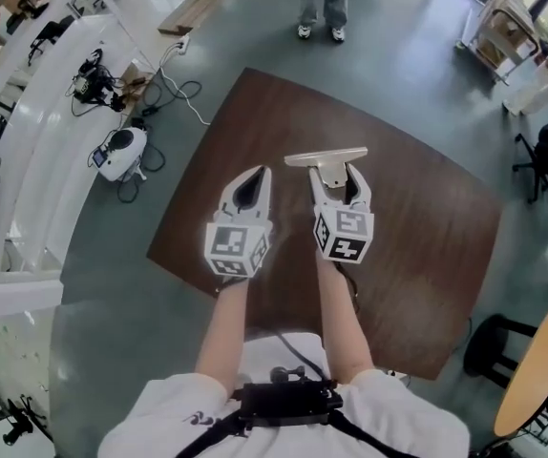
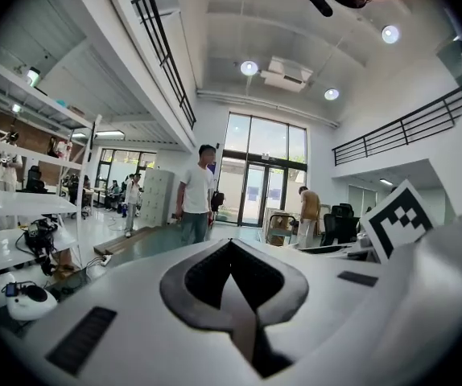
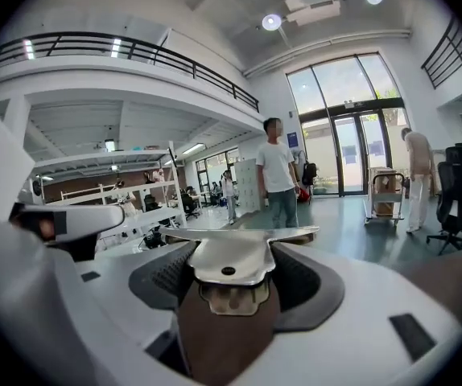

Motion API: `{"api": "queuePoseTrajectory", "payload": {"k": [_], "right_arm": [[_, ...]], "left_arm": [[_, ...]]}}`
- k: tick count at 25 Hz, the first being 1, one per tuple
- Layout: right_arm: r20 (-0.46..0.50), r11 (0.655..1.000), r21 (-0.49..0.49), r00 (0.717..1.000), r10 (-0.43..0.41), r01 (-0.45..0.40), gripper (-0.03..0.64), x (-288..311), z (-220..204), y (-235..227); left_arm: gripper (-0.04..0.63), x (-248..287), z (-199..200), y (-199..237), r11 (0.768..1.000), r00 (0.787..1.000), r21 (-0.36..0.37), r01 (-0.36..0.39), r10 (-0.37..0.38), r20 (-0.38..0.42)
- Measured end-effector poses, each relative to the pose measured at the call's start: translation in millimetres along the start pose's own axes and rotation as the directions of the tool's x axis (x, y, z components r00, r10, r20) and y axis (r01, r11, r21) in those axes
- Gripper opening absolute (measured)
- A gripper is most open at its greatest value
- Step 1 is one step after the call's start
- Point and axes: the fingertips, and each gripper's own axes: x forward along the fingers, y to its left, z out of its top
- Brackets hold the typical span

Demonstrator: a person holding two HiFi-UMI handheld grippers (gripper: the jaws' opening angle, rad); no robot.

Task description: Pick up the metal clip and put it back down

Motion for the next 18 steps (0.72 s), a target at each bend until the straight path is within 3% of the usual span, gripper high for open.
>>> {"api": "queuePoseTrajectory", "payload": {"k": [7,13,18], "right_arm": [[-0.159,1.000,-0.003,0.987,0.008,-0.009,0.301,79,-78,24],[-0.333,0.999,-0.039,0.943,0.013,-0.028,0.301,126,-170,38],[-0.414,0.996,-0.080,0.910,0.002,-0.038,0.301,145,-218,43]], "left_arm": [[0.009,6,-53,58,0.996,0.995,-0.062,-0.057,0.051,-0.084],[0.009,14,-111,84,0.991,0.985,-0.121,-0.061,0.040,-0.169],[0.009,25,-143,93,0.988,0.975,-0.149,-0.040,0.006,-0.220]]}}
